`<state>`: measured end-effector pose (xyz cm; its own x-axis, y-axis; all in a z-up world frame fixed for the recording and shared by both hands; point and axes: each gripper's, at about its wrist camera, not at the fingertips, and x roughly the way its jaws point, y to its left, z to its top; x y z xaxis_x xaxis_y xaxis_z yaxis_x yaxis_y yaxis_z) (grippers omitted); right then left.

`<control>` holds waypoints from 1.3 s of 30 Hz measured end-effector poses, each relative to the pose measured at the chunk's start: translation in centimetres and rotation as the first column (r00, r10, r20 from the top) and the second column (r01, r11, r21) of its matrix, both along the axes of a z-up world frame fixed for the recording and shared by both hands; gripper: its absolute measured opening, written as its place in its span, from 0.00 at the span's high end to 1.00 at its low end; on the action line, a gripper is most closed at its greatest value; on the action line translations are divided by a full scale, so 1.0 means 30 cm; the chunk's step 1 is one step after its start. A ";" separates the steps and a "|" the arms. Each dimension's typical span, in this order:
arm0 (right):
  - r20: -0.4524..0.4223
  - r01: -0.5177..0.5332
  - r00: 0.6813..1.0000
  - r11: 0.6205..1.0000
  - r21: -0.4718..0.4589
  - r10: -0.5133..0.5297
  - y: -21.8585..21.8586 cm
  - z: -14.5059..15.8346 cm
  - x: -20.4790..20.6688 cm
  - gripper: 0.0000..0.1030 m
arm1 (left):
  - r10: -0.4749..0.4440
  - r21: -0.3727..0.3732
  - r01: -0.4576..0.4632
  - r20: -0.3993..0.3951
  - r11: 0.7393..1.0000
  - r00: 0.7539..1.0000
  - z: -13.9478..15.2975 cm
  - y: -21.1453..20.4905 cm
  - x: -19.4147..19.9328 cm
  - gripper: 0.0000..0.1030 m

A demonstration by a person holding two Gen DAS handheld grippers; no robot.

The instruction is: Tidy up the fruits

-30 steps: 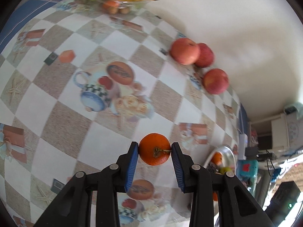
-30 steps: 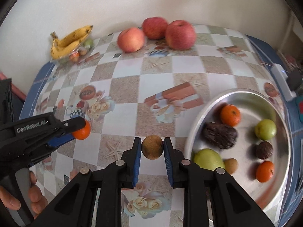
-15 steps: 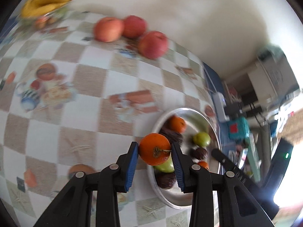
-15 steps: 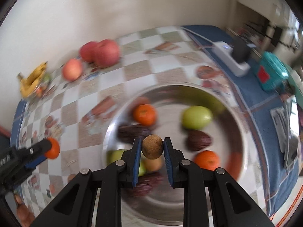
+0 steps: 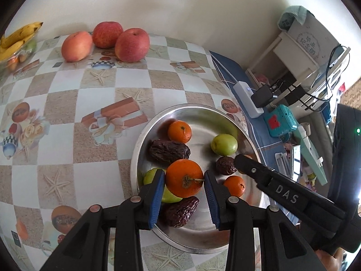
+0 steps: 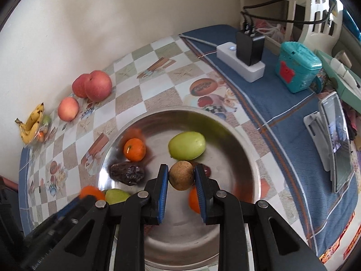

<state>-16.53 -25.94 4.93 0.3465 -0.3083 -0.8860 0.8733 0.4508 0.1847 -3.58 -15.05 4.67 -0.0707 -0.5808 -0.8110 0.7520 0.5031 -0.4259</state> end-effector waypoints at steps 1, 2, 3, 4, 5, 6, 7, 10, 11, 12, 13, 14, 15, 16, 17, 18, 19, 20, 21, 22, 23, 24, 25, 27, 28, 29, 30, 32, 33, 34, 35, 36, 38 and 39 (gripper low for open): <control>-0.001 -0.004 1.000 1.000 0.002 0.004 0.003 -0.003 0.002 0.76 | -0.005 0.002 0.005 0.003 1.000 1.000 -0.002 -0.005 -0.004 0.63; -0.005 -0.009 1.000 1.000 0.005 0.009 0.006 -0.007 0.009 0.76 | -0.007 0.005 0.007 0.004 1.000 1.000 -0.004 -0.006 -0.005 0.62; -0.008 -0.014 1.000 1.000 0.008 0.014 0.008 -0.011 0.015 0.76 | -0.007 0.009 0.007 0.002 1.000 1.000 -0.007 -0.007 -0.006 0.61; -0.010 -0.020 1.000 1.000 0.011 0.020 0.010 -0.014 0.021 0.76 | -0.007 0.013 0.007 0.000 1.000 1.000 -0.010 -0.008 -0.006 0.61; -0.012 -0.027 1.000 1.000 0.016 0.027 0.013 -0.019 0.027 0.75 | -0.004 0.018 0.004 -0.003 1.000 1.000 -0.014 -0.007 -0.002 0.60; -0.014 -0.033 0.999 0.999 0.020 0.033 0.014 -0.022 0.033 0.75 | -0.001 0.021 0.002 -0.007 1.000 1.000 -0.016 -0.006 0.000 0.59; -0.017 -0.039 0.999 0.999 0.025 0.039 0.016 -0.026 0.039 0.75 | 0.002 0.024 -0.002 -0.010 1.000 1.000 -0.019 -0.005 0.004 0.59; -0.022 -0.047 0.999 0.998 0.035 0.048 0.021 -0.035 0.050 0.75 | 0.012 0.019 -0.011 -0.020 1.000 1.000 -0.017 0.002 0.014 0.59; -0.027 -0.048 0.998 0.998 0.035 0.049 0.021 -0.036 0.052 0.74 | 0.015 0.018 -0.015 -0.015 1.000 1.000 -0.015 0.004 0.016 0.59; -0.030 -0.049 0.998 0.998 0.034 0.050 0.022 -0.036 0.052 0.73 | 0.019 0.018 -0.019 -0.013 1.000 1.000 -0.013 0.006 0.018 0.59; -0.030 -0.050 0.998 0.998 0.035 0.051 0.022 -0.037 0.052 0.72 | 0.023 0.019 -0.023 -0.014 1.000 1.000 -0.013 0.007 0.021 0.59; -0.031 -0.049 0.998 0.998 0.035 0.051 0.022 -0.038 0.052 0.70 | 0.031 0.021 -0.030 -0.020 0.999 0.999 -0.014 0.011 0.027 0.58; -0.033 -0.049 0.998 0.998 0.036 0.050 0.021 -0.039 0.052 0.69 | 0.040 0.022 -0.039 -0.027 0.999 0.999 -0.016 0.015 0.035 0.56; -0.036 -0.048 0.998 0.998 0.036 0.049 0.021 -0.040 0.052 0.68 | 0.046 0.025 -0.046 -0.030 0.999 0.998 -0.018 0.017 0.040 0.55; -0.041 -0.048 0.998 0.998 0.035 0.050 0.021 -0.042 0.053 0.67 | 0.059 0.031 -0.058 -0.032 0.998 0.998 -0.020 0.022 0.050 0.52; -0.047 -0.048 0.998 0.998 0.035 0.050 0.021 -0.044 0.053 0.67 | 0.075 0.042 -0.074 -0.032 0.996 0.997 -0.023 0.029 0.061 0.47; -0.050 -0.048 0.998 0.998 0.035 0.050 0.021 -0.045 0.054 0.66 | 0.087 0.049 -0.086 -0.031 0.995 0.996 -0.026 0.033 0.069 0.44; -0.056 -0.048 0.997 0.998 0.035 0.050 0.020 -0.048 0.055 0.62 | 0.113 0.067 -0.112 -0.024 0.992 0.993 -0.030 0.044 0.086 0.36; -0.062 -0.048 0.997 0.998 0.035 0.050 0.019 -0.050 0.055 0.57 | 0.130 0.079 -0.128 -0.015 0.989 0.991 -0.032 0.052 0.095 0.31; -0.072 -0.047 0.996 0.998 0.032 0.050 0.020 -0.052 0.058 0.54 | 0.155 0.099 -0.154 0.002 0.983 0.988 -0.035 0.063 0.108 0.29; -0.079 -0.048 0.996 0.998 0.030 0.050 0.020 -0.053 0.059 0.51 | 0.186 0.129 -0.188 0.029 0.974 0.982 -0.040 0.076 0.123 0.23; -0.088 -0.049 0.995 0.998 0.027 0.051 0.021 -0.054 0.061 0.49 | 0.218 0.158 -0.226 0.069 0.961 0.974 -0.044 0.091 0.140 0.15; -0.095 -0.050 0.994 0.998 0.025 0.052 0.021 -0.055 0.062 0.49 | 0.234 0.168 -0.247 0.092 0.954 0.968 -0.047 0.102 0.152 0.10; -0.115 -0.053 0.992 0.998 0.020 0.055 0.025 -0.060 0.069 0.42 | 0.277 0.197 -0.304 0.154 0.932 0.948 -0.054 0.138 0.186 0.00; -0.122 -0.057 0.991 0.998 0.017 0.059 0.028 -0.063 0.073 0.40 | 0.289 0.204 -0.321 0.172 0.925 0.942 -0.055 0.149 0.195 0.00; -0.126 -0.062 0.990 0.998 0.013 0.063 0.031 -0.064 0.078 0.35 | 0.302 0.211 -0.341 0.195 0.916 0.933 -0.056 0.166 0.211 0.00; -0.132 -0.070 0.989 0.998 0.007 0.070 0.037 -0.066 0.084 0.31 | 0.313 0.217 -0.357 0.212 0.909 0.926 -0.056 0.182 0.223 0.00; -0.146 -0.079 0.986 0.997 -0.009 0.077 0.047 -0.067 0.097 0.26 | 0.334 0.219 -0.388 0.246 0.896 0.910 -0.054 0.217 0.244 0.00; -0.155 -0.086 0.984 0.996 -0.024 0.082 0.056 -0.066 0.106 0.25 | 0.339 0.217 -0.396 0.256 0.892 0.905 -0.051 0.232 0.254 0.00; -0.161 -0.094 0.983 0.995 -0.035 0.087 0.064 -0.064 0.115 0.23 | 0.342 0.218 -0.402 0.268 0.889 0.901 -0.049 0.250 0.260 0.00; -0.163 -0.102 0.982 0.994 -0.044 0.093 0.073 -0.063 0.123 0.19 | 0.342 0.220 -0.407 0.280 0.887 0.897 -0.047 0.268 0.263 0.00; -0.164 -0.110 0.981 0.992 -0.053 0.100 0.082 -0.061 0.131 0.16 | 0.335 0.230 -0.404 0.288 0.885 0.897 -0.046 0.278 0.264 0.00; -0.158 -0.129 0.980 0.989 -0.066 0.118 0.104 -0.058 0.147 0.09 | 0.324 0.244 -0.403 0.306 0.882 0.895 -0.044 0.309 0.262 0.00; -0.155 -0.136 0.980 0.989 -0.063 0.125 0.112 -0.058 0.154 0.03 | 0.322 0.244 -0.404 0.315 0.881 0.893 -0.040 0.331 0.257 0.00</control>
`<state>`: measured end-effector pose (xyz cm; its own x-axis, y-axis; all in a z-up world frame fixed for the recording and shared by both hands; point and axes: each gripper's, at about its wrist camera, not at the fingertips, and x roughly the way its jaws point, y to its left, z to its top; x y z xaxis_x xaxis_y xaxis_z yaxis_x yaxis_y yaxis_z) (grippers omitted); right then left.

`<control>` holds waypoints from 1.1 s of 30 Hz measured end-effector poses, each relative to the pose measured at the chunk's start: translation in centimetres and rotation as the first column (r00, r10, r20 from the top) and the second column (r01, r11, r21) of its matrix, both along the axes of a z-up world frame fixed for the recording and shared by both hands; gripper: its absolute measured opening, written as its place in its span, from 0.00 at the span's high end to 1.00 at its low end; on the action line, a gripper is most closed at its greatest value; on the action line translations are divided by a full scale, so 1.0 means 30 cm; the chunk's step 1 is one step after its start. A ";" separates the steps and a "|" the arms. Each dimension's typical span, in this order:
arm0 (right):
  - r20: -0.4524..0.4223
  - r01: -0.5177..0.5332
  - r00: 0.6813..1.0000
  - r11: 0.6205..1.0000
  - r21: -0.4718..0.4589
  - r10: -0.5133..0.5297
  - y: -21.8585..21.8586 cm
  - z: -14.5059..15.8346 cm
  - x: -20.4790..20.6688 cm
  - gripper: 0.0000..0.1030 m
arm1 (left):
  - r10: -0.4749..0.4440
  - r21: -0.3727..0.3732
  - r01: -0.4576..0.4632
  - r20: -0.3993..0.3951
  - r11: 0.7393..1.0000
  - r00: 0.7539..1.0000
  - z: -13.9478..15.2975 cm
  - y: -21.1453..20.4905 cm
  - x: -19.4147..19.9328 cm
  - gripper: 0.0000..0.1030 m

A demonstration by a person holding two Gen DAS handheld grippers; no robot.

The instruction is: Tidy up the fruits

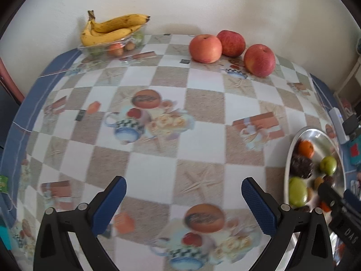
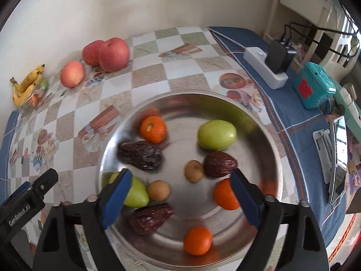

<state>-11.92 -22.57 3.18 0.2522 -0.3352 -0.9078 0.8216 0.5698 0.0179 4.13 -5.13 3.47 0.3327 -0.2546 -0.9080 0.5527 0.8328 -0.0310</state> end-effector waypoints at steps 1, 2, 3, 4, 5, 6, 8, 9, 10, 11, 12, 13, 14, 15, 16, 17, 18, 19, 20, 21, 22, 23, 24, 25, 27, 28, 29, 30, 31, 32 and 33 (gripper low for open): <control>0.000 -0.013 1.000 1.000 0.000 0.013 0.011 -0.001 0.008 0.02 | -0.005 -0.002 0.005 -0.001 1.000 1.000 0.004 0.019 -0.004 0.00; 0.000 -0.023 1.000 1.000 -0.009 0.023 0.025 0.001 0.015 0.02 | -0.006 -0.004 0.006 -0.004 1.000 1.000 0.009 0.036 -0.010 0.00; 0.000 -0.030 1.000 0.999 -0.019 0.030 0.037 0.003 0.020 0.02 | -0.001 -0.003 0.001 -0.002 1.000 1.000 0.014 0.051 -0.017 0.00; -0.004 -0.035 0.999 0.999 -0.032 0.035 0.053 0.006 0.025 0.02 | 0.004 0.004 -0.004 0.002 1.000 1.000 0.017 0.069 -0.025 0.00; -0.006 -0.035 0.999 0.999 -0.039 0.035 0.063 0.009 0.026 0.02 | 0.008 0.017 -0.008 0.007 1.000 1.000 0.022 0.086 -0.036 0.00; -0.005 -0.036 0.999 0.998 -0.043 0.036 0.073 0.012 0.025 0.02 | 0.015 0.037 -0.015 0.011 0.999 1.000 0.025 0.103 -0.049 0.00; 0.014 -0.043 0.999 0.998 -0.045 0.043 0.099 0.020 0.018 0.02 | 0.026 0.059 -0.027 0.023 0.998 0.999 0.032 0.126 -0.071 0.00; 0.017 -0.048 0.999 0.998 -0.046 0.049 0.111 0.022 0.014 0.02 | 0.036 0.074 -0.038 0.038 0.997 0.999 0.035 0.136 -0.085 0.00; 0.015 -0.053 0.998 0.997 -0.048 0.053 0.124 0.022 0.011 0.02 | 0.045 0.099 -0.050 0.054 0.994 0.998 0.038 0.145 -0.099 0.00; 0.009 -0.056 0.998 0.997 -0.053 0.057 0.141 0.022 0.005 0.02 | 0.045 0.135 -0.054 0.069 0.989 0.997 0.038 0.153 -0.118 0.00; 0.006 -0.062 0.998 0.997 -0.056 0.063 0.155 0.021 0.000 0.02 | 0.034 0.154 -0.045 0.071 0.987 0.997 0.034 0.160 -0.130 0.00; 0.000 -0.069 0.998 0.996 -0.053 0.069 0.174 0.016 -0.008 0.02 | 0.025 0.159 -0.036 0.070 0.987 0.997 0.031 0.169 -0.137 0.00; -0.003 -0.071 0.997 0.996 -0.051 0.071 0.185 0.013 -0.014 0.02 | 0.020 0.160 -0.031 0.070 0.987 0.997 0.028 0.180 -0.145 0.00; -0.003 -0.078 0.997 0.996 -0.048 0.078 0.202 0.009 -0.020 0.02 | 0.021 0.165 -0.031 0.064 0.986 0.998 0.025 0.186 -0.145 0.00; -0.004 -0.086 0.996 0.995 -0.047 0.086 0.215 0.008 -0.023 0.02 | 0.024 0.173 -0.033 0.056 0.984 0.998 0.022 0.189 -0.142 0.00; -0.004 -0.092 0.996 0.995 -0.047 0.092 0.229 0.007 -0.027 0.02 | 0.027 0.176 -0.036 0.053 0.984 0.998 0.021 0.191 -0.138 0.00; -0.005 -0.099 0.995 0.994 -0.048 0.099 0.240 0.006 -0.028 0.02 | 0.030 0.174 -0.039 0.054 0.984 0.998 0.023 0.192 -0.135 0.00; -0.008 -0.110 0.994 0.993 -0.048 0.110 0.256 0.005 -0.029 0.02 | 0.033 0.170 -0.042 0.052 0.984 0.998 0.026 0.195 -0.132 0.00; -0.009 -0.115 0.993 0.992 -0.046 0.115 0.264 0.003 -0.029 0.02 | 0.036 0.165 -0.043 0.045 0.985 0.998 0.029 0.199 -0.129 0.00; -0.011 -0.119 0.993 0.992 -0.044 0.118 0.271 0.002 -0.028 0.02 | 0.036 0.162 -0.042 0.040 0.986 0.999 0.029 0.199 -0.126 0.00; -0.013 -0.122 0.993 0.992 -0.043 0.121 0.275 0.002 -0.026 0.02 | 0.036 0.158 -0.040 0.028 0.987 0.999 0.028 0.200 -0.123 0.00; -0.013 -0.124 0.992 0.991 -0.046 0.124 0.279 0.005 -0.023 0.02 | 0.041 0.155 -0.042 0.014 0.987 0.999 0.026 0.202 -0.120 0.00; -0.014 -0.127 0.992 0.990 -0.053 0.127 0.283 0.009 -0.020 0.02 | 0.045 0.153 -0.045 0.005 0.987 0.999 0.024 0.203 -0.119 0.00; -0.014 -0.129 0.992 0.990 -0.058 0.129 0.288 0.012 -0.020 0.02 | 0.049 0.151 -0.048 -0.004 0.987 0.999 0.022 0.205 -0.118 0.00; -0.017 -0.138 0.990 0.988 -0.065 0.137 0.294 0.016 -0.016 0.02 | 0.055 0.145 -0.051 -0.023 0.988 0.998 0.019 0.205 -0.115 0.00; -0.017 -0.140 0.990 0.988 -0.065 0.139 0.295 0.016 -0.016 0.02 | 0.056 0.142 -0.052 -0.029 0.989 0.998 0.018 0.204 -0.115 0.00; -0.019 -0.141 0.990 0.988 -0.064 0.140 0.293 0.014 -0.016 0.02 | 0.060 0.139 -0.054 -0.036 0.989 0.998 0.018 0.204 -0.115 0.00; -0.021 -0.141 0.990 0.988 -0.063 0.140 0.292 0.013 -0.016 0.02 | 0.061 0.136 -0.055 -0.044 0.989 0.997 0.017 0.205 -0.115 0.00; -0.023 -0.139 0.990 0.988 -0.062 0.137 0.291 0.012 -0.017 0.02 | 0.062 0.133 -0.054 -0.053 0.990 0.997 0.015 0.204 -0.117 0.00; -0.023 -0.134 0.991 0.989 -0.059 0.133 0.289 0.013 -0.018 0.02 | 0.061 0.130 -0.052 -0.064 0.990 0.996 0.012 0.202 -0.118 0.00; -0.022 -0.131 0.991 0.990 -0.058 0.130 0.286 0.014 -0.020 0.02 | 0.059 0.128 -0.049 -0.074 0.991 0.995 0.008 0.200 -0.119 0.00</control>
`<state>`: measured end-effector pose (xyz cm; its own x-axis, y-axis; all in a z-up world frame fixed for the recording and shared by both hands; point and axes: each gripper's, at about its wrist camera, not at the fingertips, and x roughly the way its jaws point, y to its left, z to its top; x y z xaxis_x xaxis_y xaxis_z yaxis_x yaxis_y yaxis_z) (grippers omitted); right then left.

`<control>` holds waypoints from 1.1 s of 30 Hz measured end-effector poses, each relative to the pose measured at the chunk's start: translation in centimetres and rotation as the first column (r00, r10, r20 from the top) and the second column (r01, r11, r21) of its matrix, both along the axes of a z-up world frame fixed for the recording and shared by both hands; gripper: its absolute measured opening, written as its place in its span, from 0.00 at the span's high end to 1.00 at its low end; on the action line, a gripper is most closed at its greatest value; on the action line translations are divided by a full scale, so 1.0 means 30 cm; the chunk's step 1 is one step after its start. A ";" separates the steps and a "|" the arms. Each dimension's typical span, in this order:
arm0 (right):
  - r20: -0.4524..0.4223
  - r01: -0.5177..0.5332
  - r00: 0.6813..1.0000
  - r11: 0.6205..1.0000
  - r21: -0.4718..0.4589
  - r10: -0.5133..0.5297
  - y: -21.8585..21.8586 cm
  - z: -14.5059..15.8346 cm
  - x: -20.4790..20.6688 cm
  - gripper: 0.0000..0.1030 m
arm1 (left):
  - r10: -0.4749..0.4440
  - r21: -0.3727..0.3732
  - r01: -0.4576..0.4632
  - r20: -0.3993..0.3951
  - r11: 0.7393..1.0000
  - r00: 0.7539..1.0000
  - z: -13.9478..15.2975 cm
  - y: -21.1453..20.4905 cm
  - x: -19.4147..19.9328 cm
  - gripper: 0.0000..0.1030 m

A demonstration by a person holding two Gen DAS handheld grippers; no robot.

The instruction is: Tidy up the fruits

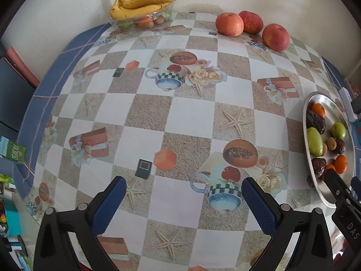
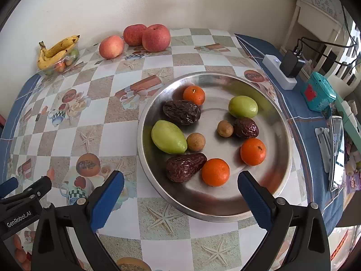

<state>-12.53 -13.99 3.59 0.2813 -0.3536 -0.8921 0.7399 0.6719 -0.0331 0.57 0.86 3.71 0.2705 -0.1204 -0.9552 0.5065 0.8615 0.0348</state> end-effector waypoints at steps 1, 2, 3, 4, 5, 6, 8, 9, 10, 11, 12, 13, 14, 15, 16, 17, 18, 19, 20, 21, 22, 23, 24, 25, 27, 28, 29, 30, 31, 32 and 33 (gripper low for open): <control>0.003 0.003 1.000 1.000 0.001 -0.003 -0.002 0.002 -0.003 0.02 | -0.001 -0.001 0.001 -0.005 1.000 1.000 -0.002 0.000 0.000 0.00; 0.005 0.005 1.000 1.000 0.002 -0.005 -0.003 0.002 -0.005 0.02 | -0.003 -0.002 0.003 -0.011 1.000 1.000 -0.004 -0.002 -0.002 0.00; 0.005 0.006 1.000 1.000 0.004 -0.006 -0.004 0.003 -0.006 0.02 | -0.005 -0.003 0.005 -0.012 1.000 1.000 -0.004 -0.003 -0.004 0.00; 0.005 0.009 1.000 1.000 0.006 -0.009 -0.007 0.003 -0.009 0.02 | -0.008 -0.003 0.008 -0.012 1.000 1.000 -0.003 -0.005 -0.005 0.00; 0.005 0.010 1.000 1.000 0.007 -0.010 -0.008 0.003 -0.011 0.02 | -0.011 -0.002 0.011 -0.009 1.000 1.000 -0.002 -0.007 -0.007 0.00; 0.004 0.012 1.000 1.000 0.007 -0.012 -0.011 0.002 -0.012 0.02 | -0.014 -0.003 0.014 -0.007 1.000 1.000 0.000 -0.008 -0.009 0.00; 0.002 0.017 1.000 1.000 0.008 -0.017 -0.015 0.002 -0.017 0.02 | -0.014 -0.005 0.014 -0.008 1.000 1.000 0.001 -0.008 -0.008 0.00; 0.002 0.019 1.000 1.000 0.009 -0.019 -0.017 0.002 -0.019 0.02 | -0.014 -0.006 0.014 -0.009 1.000 1.000 0.001 -0.007 -0.006 0.00; 0.001 0.020 1.000 1.000 0.010 -0.020 -0.019 0.002 -0.020 0.02 | -0.013 -0.006 0.013 -0.010 1.000 1.000 0.001 -0.006 -0.005 0.00; 0.000 0.021 1.000 1.000 0.011 -0.021 -0.021 0.001 -0.021 0.02 | -0.010 -0.005 0.010 -0.011 1.000 1.000 0.000 -0.004 -0.005 0.00; 0.000 0.022 1.000 1.000 0.011 -0.022 -0.022 0.001 -0.022 0.02 | -0.008 -0.006 0.008 -0.012 1.000 1.000 0.000 -0.004 -0.003 0.00; 0.000 0.024 1.000 1.000 0.011 -0.024 -0.022 0.002 -0.023 0.02 | -0.006 -0.007 0.006 -0.013 1.000 1.000 0.000 -0.003 -0.002 0.00; 0.000 0.026 1.000 1.000 0.012 -0.026 -0.023 0.002 -0.024 0.02 | -0.004 -0.007 0.004 -0.014 1.000 1.000 0.000 -0.002 -0.001 0.00; 0.000 0.028 1.000 1.000 0.013 -0.028 -0.023 0.002 -0.025 0.02 | -0.002 -0.008 0.002 -0.014 1.000 1.000 0.000 -0.001 0.000 0.00; 0.001 0.029 1.000 0.999 0.013 -0.029 -0.024 0.002 -0.025 0.02 | -0.001 -0.009 0.001 -0.014 1.000 1.000 0.000 0.000 0.001 0.00; 0.002 0.031 1.000 0.999 0.013 -0.031 -0.024 0.002 -0.026 0.02 | 0.001 -0.009 -0.001 -0.014 1.000 1.000 0.001 0.001 0.002 0.00; 0.002 0.032 0.999 0.999 0.014 -0.032 -0.025 0.002 -0.026 0.02 | 0.002 -0.010 -0.002 -0.014 1.000 1.000 0.001 0.002 0.003 0.00; 0.002 0.034 0.999 0.999 0.015 -0.034 -0.026 0.002 -0.027 0.02 | 0.003 -0.010 -0.003 -0.014 1.000 1.000 0.001 0.003 0.004 0.00; 0.002 0.035 0.999 0.999 0.015 -0.035 -0.026 0.002 -0.027 0.02 | 0.005 -0.012 -0.006 -0.014 1.000 1.000 0.002 0.004 0.004 0.00; 0.002 0.035 0.999 0.999 0.015 -0.035 -0.027 0.001 -0.028 0.02 | 0.008 -0.012 -0.008 -0.014 1.000 1.000 0.002 0.005 0.005 0.00; 0.002 0.034 0.999 0.999 0.015 -0.035 -0.027 0.001 -0.028 0.02 | 0.009 -0.012 -0.009 -0.014 1.000 1.000 0.002 0.006 0.005 0.00; 0.001 0.035 0.999 0.999 0.015 -0.035 -0.027 0.001 -0.028 0.02 | 0.011 -0.013 -0.011 -0.014 1.000 1.000 0.003 0.006 0.005 0.00; 0.000 0.035 0.999 0.999 0.015 -0.035 -0.027 0.001 -0.028 0.02 | 0.012 -0.013 -0.012 -0.013 1.000 1.000 0.003 0.007 0.006 0.00; 0.000 0.034 0.999 0.999 0.016 -0.034 -0.027 0.000 -0.029 0.02 | 0.014 -0.014 -0.014 -0.012 1.000 1.000 0.003 0.008 0.006 0.00; -0.001 0.035 0.999 0.999 0.015 -0.035 -0.027 0.001 -0.030 0.02 | 0.015 -0.014 -0.015 -0.011 1.000 1.000 0.004 0.009 0.008 0.00; 0.000 0.034 0.999 0.999 0.016 -0.034 -0.027 0.000 -0.029 0.02 | 0.015 -0.015 -0.015 -0.010 1.000 1.000 0.004 0.009 0.008 0.00; 0.000 0.034 0.999 0.999 0.016 -0.034 -0.027 0.000 -0.029 0.02 | 0.016 -0.016 -0.016 -0.009 1.000 1.000 0.005 0.009 0.008 0.00; -0.001 0.034 0.999 0.999 0.016 -0.034 -0.027 -0.001 -0.029 0.02 | 0.017 -0.016 -0.017 -0.008 1.000 1.000 0.006 0.010 0.008 0.00; -0.001 0.034 0.999 0.999 0.016 -0.034 -0.026 0.000 -0.028 0.02 | 0.018 -0.017 -0.018 -0.007 1.000 1.000 0.007 0.011 0.009 0.00; -0.001 0.033 0.999 0.999 0.016 -0.033 -0.027 -0.001 -0.028 0.02 | 0.020 -0.018 -0.020 -0.006 1.000 1.000 0.008 0.012 0.009 0.00; -0.003 0.032 0.999 0.999 0.016 -0.032 -0.027 -0.001 -0.029 0.02 | 0.021 -0.019 -0.022 -0.006 1.000 1.000 0.009 0.013 0.010 0.00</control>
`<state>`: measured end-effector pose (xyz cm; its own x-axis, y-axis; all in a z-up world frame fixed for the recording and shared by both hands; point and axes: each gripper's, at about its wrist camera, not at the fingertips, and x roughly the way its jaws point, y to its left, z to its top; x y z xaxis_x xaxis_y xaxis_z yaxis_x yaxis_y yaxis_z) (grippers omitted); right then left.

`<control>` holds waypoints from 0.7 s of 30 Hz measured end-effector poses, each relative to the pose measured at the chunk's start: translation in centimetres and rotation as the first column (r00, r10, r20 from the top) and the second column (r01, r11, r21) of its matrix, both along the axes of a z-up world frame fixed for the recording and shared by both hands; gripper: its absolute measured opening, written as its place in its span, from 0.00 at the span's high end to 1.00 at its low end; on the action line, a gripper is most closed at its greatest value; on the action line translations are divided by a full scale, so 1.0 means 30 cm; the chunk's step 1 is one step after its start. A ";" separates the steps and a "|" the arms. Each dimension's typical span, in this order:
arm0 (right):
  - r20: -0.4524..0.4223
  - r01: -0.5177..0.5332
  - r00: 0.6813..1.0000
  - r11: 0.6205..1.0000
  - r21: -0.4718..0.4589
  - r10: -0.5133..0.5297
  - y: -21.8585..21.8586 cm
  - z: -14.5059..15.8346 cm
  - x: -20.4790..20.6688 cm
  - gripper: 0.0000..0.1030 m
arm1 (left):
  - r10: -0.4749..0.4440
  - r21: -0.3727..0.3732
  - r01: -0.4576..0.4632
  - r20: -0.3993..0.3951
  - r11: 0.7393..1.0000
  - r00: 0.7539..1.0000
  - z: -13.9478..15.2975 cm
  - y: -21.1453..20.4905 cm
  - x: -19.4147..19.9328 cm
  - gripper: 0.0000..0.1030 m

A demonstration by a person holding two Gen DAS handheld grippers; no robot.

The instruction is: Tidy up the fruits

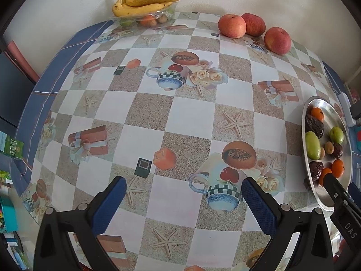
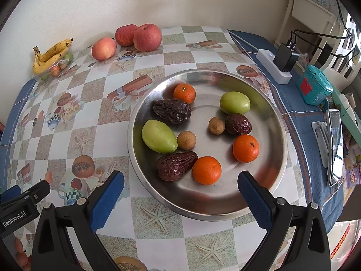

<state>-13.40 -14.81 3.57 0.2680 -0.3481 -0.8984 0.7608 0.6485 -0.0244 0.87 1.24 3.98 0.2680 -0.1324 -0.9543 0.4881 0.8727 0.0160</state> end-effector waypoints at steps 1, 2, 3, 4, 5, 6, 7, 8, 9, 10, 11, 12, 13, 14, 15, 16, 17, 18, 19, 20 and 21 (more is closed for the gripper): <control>0.000 0.000 1.000 1.000 0.000 0.000 0.000 0.000 0.000 0.02 | 0.001 -0.001 -0.001 0.000 1.000 1.000 0.000 0.001 0.001 0.00; -0.001 0.000 1.000 1.000 0.000 0.000 0.001 0.000 0.001 0.02 | 0.003 -0.002 -0.003 -0.001 1.000 1.000 0.001 0.002 0.002 0.00; -0.002 0.001 1.000 1.000 0.000 -0.001 0.001 0.000 0.001 0.02 | 0.004 -0.003 -0.004 -0.001 1.000 1.000 0.002 0.003 0.003 0.00; -0.002 0.001 1.000 1.000 0.000 -0.001 0.002 0.000 0.001 0.02 | 0.005 -0.004 -0.005 -0.002 1.000 1.000 0.002 0.004 0.004 0.00; -0.001 0.001 1.000 1.000 0.000 -0.001 0.002 0.000 0.002 0.02 | 0.007 -0.005 -0.007 -0.002 1.000 1.000 0.002 0.005 0.005 0.00; -0.001 0.001 1.000 1.000 0.000 -0.001 0.002 0.001 0.001 0.02 | 0.010 -0.005 -0.010 -0.001 1.000 1.000 0.003 0.007 0.006 0.00; -0.001 0.001 1.000 1.000 0.000 -0.001 0.001 0.000 0.001 0.02 | 0.013 -0.005 -0.013 0.000 1.000 1.000 0.003 0.009 0.007 0.00; -0.001 0.000 1.000 1.000 0.000 0.000 0.001 0.000 0.001 0.02 | 0.016 -0.005 -0.016 0.000 1.000 1.000 0.004 0.010 0.008 0.00; -0.001 -0.001 1.000 1.000 0.000 0.001 0.001 0.000 0.001 0.02 | 0.018 -0.006 -0.018 0.000 1.000 1.000 0.004 0.012 0.009 0.00; -0.001 -0.001 1.000 1.000 0.000 0.001 0.001 0.000 0.001 0.02 | 0.022 -0.005 -0.022 0.001 1.000 1.000 0.004 0.013 0.010 0.00; -0.001 -0.001 1.000 1.000 0.000 0.001 0.001 0.000 0.001 0.02 | 0.023 -0.001 -0.023 0.003 1.000 1.000 0.004 0.014 0.011 0.00; -0.002 -0.001 1.000 1.000 0.000 0.001 0.000 0.000 0.000 0.02 | 0.025 0.003 -0.025 0.005 1.000 1.000 0.003 0.015 0.013 0.00; -0.002 0.000 1.000 1.000 0.000 0.000 0.001 0.000 0.001 0.02 | 0.028 0.007 -0.028 0.006 1.000 1.000 0.002 0.016 0.015 0.00; -0.002 0.000 1.000 1.000 0.000 0.000 0.001 0.001 0.001 0.02 | 0.032 0.010 -0.032 0.006 0.999 0.999 0.001 0.017 0.016 0.00; -0.003 0.000 1.000 1.000 0.000 0.000 0.002 0.000 0.001 0.02 | 0.035 0.014 -0.035 0.006 0.999 0.999 0.000 0.019 0.018 0.00; -0.003 0.000 1.000 1.000 0.000 0.000 0.002 0.000 0.001 0.02 | 0.038 0.017 -0.039 0.006 0.999 0.999 -0.001 0.020 0.019 0.00; -0.003 0.001 1.000 1.000 0.000 -0.001 0.001 -0.001 0.001 0.02 | 0.043 0.020 -0.043 0.007 0.999 0.999 -0.001 0.022 0.020 0.00; -0.003 0.001 1.000 1.000 0.000 -0.001 0.001 0.000 0.002 0.02 | 0.046 0.023 -0.046 0.008 0.999 0.999 0.000 0.023 0.021 0.00; -0.003 0.001 1.000 1.000 0.000 -0.001 0.001 -0.001 0.001 0.02 | 0.047 0.026 -0.048 0.011 0.999 0.999 0.001 0.025 0.021 0.00; -0.003 0.001 1.000 1.000 0.000 -0.001 0.001 0.000 0.002 0.02 | 0.050 0.030 -0.051 0.020 0.998 0.999 0.005 0.026 0.020 0.00; -0.003 0.000 1.000 1.000 0.000 0.000 0.000 0.000 0.002 0.02 | 0.051 0.032 -0.052 0.028 0.998 0.998 0.010 0.027 0.019 0.00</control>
